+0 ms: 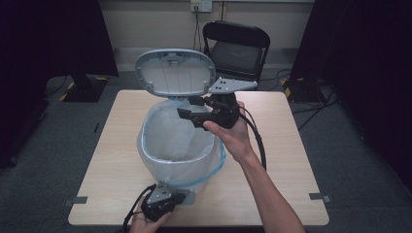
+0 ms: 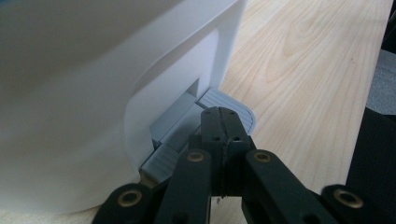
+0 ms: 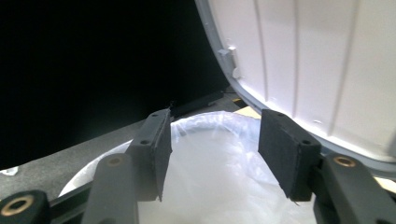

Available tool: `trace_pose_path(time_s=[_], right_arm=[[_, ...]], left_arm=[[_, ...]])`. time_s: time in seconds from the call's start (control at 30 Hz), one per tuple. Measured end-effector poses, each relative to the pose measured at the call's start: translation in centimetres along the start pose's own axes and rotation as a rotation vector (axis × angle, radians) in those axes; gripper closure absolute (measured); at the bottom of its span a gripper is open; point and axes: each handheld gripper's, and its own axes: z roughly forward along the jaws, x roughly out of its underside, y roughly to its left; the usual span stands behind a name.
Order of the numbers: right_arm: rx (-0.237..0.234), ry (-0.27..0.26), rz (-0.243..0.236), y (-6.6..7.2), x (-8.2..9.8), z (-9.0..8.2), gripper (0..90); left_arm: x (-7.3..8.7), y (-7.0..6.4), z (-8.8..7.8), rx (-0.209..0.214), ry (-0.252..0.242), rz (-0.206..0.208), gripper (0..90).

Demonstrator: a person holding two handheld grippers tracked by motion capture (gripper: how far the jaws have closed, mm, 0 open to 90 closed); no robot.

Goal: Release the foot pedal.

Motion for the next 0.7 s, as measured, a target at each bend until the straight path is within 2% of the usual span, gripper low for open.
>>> trace_pose_path(time_s=[0.1,0.37,0.53,0.63,0.7], right_arm=[[0.021,-0.012,0.007,-0.3,0.1,-0.9,47.7],[0.105,-0.026,0.026,-1.7,0.8,-3.4,48.2],[0.156,-0.051,0.037,-2.7,1.1,-5.6,50.9],[0.176,-0.053,0.064,-3.4,1.5,-6.9,48.2],[0.205,-0.047,0.073,-4.0,1.8,-7.9,47.8]], left_arm=[[0.0,0.0,0.0,-0.002,0.0,-0.003,90.0],[0.0,0.0,0.0,0.0,0.0,0.0,90.0],[0.0,0.0,0.0,-0.001,0.001,-0.002,90.0],[-0.1,-0.1,0.0,-0.008,0.009,-0.015,90.0],[-0.1,-0.1,-0.1,-0.009,0.017,-0.015,90.0]])
